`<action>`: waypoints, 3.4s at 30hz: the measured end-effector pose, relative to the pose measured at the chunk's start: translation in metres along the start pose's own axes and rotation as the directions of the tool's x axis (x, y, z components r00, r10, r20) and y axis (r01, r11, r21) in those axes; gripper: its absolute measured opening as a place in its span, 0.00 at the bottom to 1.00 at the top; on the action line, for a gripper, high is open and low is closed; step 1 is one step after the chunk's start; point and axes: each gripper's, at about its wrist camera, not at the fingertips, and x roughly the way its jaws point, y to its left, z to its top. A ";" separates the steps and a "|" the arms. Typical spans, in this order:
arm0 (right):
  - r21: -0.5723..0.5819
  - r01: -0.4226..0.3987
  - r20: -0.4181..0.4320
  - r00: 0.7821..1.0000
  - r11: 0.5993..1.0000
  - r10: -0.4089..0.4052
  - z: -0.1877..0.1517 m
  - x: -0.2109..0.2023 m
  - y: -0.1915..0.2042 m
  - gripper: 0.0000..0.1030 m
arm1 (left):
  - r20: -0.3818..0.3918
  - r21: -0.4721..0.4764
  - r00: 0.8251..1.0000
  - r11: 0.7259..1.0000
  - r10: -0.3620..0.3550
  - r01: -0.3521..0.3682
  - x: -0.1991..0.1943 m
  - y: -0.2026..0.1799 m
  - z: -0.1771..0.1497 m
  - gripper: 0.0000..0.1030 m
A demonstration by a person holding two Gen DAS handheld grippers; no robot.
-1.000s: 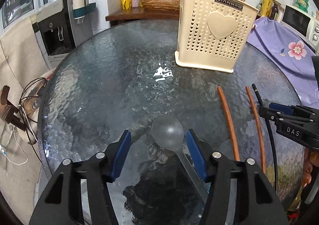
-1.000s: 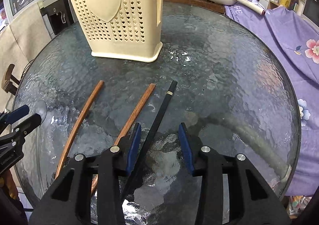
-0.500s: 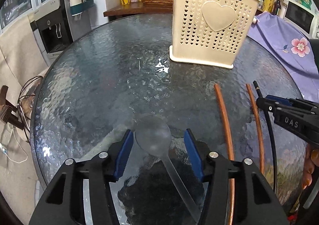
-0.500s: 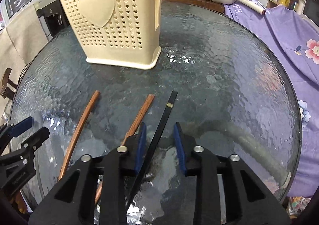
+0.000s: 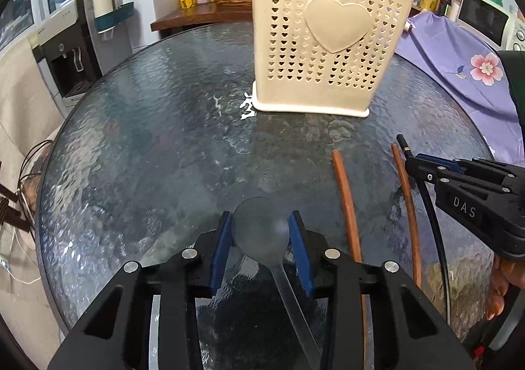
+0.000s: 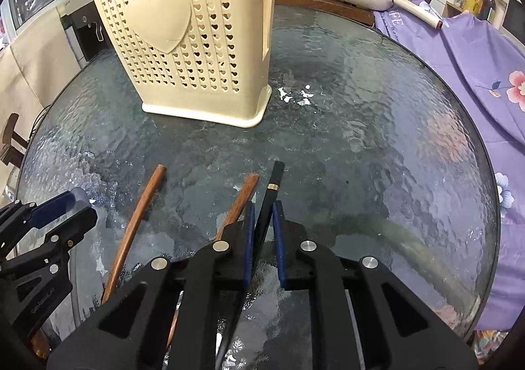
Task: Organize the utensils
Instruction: 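Grasp the clear plastic spoon with the left tool while the right tool grasps the black chopstick, then lift the spoon and black chopstick upright and lower them into the holder, then open both tools to release the utensils in the holder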
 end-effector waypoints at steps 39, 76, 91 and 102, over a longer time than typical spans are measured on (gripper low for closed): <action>0.031 -0.361 0.409 0.855 0.932 0.317 -0.002 -0.154 -0.039 0.08 | 0.327 0.075 0.920 0.977 -0.215 0.202 -0.111 0.004 0.025 0.33; -0.072 -0.274 0.692 0.678 0.959 0.246 0.175 -0.257 -0.024 0.08 | 0.563 0.083 0.808 0.984 -0.176 0.157 -0.180 -0.002 0.188 0.33; 0.019 -0.226 0.591 0.788 0.974 0.172 0.150 -0.142 -0.023 0.08 | 0.446 0.051 0.888 0.994 -0.113 0.100 -0.086 -0.010 0.155 0.33; 0.043 -0.229 0.569 0.806 0.972 0.165 0.140 -0.122 -0.027 0.08 | 0.385 0.063 0.918 0.996 -0.089 0.070 -0.053 -0.012 0.141 0.33</action>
